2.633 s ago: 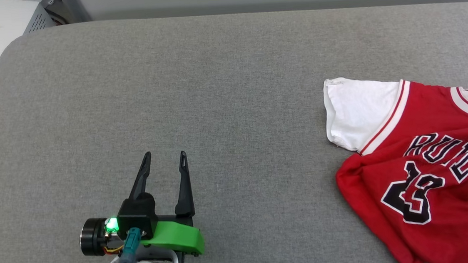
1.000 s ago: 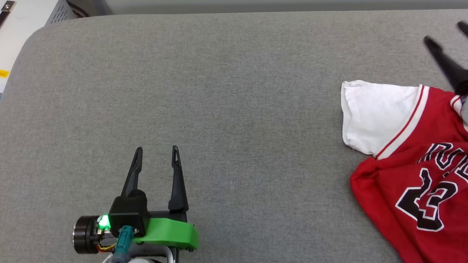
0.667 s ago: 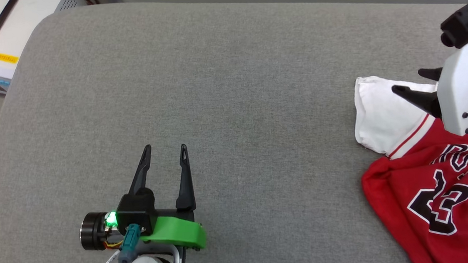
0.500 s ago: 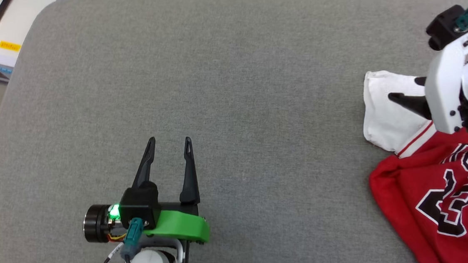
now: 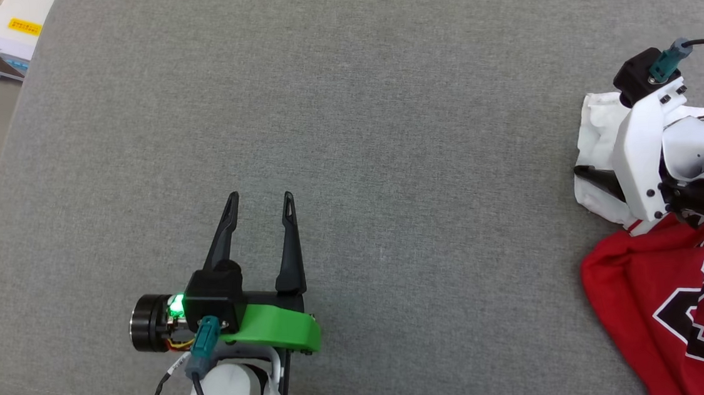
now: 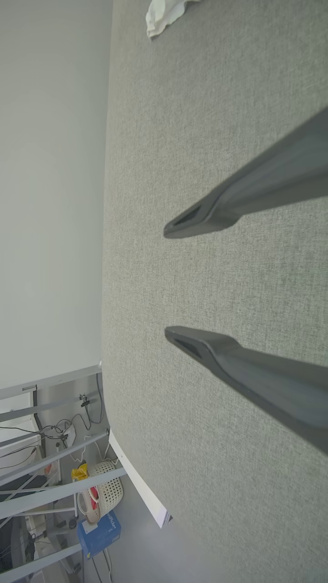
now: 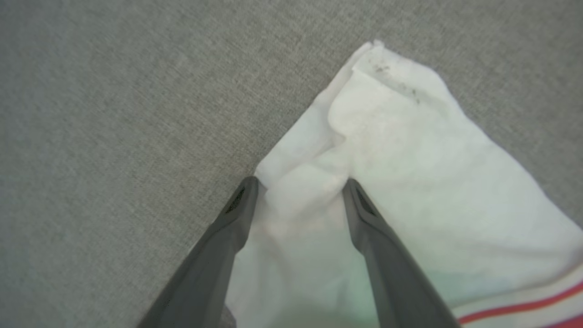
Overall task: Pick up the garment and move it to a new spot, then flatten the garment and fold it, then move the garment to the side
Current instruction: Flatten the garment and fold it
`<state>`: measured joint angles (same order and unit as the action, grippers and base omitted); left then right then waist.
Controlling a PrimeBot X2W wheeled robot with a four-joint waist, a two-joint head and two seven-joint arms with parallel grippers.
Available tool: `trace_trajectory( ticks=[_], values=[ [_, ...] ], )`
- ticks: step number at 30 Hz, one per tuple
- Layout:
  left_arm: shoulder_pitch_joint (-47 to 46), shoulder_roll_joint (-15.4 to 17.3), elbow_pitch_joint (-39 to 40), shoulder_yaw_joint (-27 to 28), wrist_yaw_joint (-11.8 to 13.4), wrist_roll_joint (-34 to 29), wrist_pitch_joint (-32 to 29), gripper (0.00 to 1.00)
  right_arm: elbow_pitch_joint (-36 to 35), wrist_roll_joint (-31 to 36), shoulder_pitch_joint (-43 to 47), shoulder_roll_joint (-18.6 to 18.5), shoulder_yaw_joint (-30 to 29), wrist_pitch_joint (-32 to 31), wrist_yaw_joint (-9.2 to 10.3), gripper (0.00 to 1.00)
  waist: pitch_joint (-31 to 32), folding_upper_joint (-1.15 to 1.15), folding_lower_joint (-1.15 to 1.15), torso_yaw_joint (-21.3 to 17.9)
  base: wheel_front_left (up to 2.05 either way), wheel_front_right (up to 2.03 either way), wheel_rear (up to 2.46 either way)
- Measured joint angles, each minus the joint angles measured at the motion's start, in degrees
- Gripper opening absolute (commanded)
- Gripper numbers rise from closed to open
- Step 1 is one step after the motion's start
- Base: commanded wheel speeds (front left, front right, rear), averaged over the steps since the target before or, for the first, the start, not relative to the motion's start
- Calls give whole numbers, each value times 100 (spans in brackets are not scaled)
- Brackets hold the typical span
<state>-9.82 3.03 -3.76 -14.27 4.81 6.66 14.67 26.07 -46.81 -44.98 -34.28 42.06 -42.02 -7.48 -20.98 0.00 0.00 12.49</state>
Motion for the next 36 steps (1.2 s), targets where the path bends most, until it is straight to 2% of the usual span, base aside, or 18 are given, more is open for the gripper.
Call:
trace_trajectory(
  ticks=[1,10,18,26,32,36],
  values=[
    [0,0,-3,10,1,0,-1,100,1,0,-5,-19,45,77,0,0,6,0,0,-13,0,0,0],
    [-3,0,-43,38,3,0,-1,100,-157,-298,-187,-99,286,1183,-4,0,207,0,0,-97,0,0,0],
    [16,0,-32,113,3,-1,0,100,-701,-511,-710,-141,572,1618,-4,0,383,0,0,-37,0,0,0],
    [38,0,19,138,3,-1,-1,100,-667,-460,-1076,615,1202,2060,-4,0,309,0,0,63,0,0,0],
    [35,0,37,168,7,-1,0,100,-455,-432,-1289,1288,1963,2372,-4,0,176,0,0,117,0,0,0],
    [34,1,49,169,51,-1,-1,100,-233,-498,-1297,1571,2625,2441,-4,0,107,0,0,132,0,0,0]
  ],
)
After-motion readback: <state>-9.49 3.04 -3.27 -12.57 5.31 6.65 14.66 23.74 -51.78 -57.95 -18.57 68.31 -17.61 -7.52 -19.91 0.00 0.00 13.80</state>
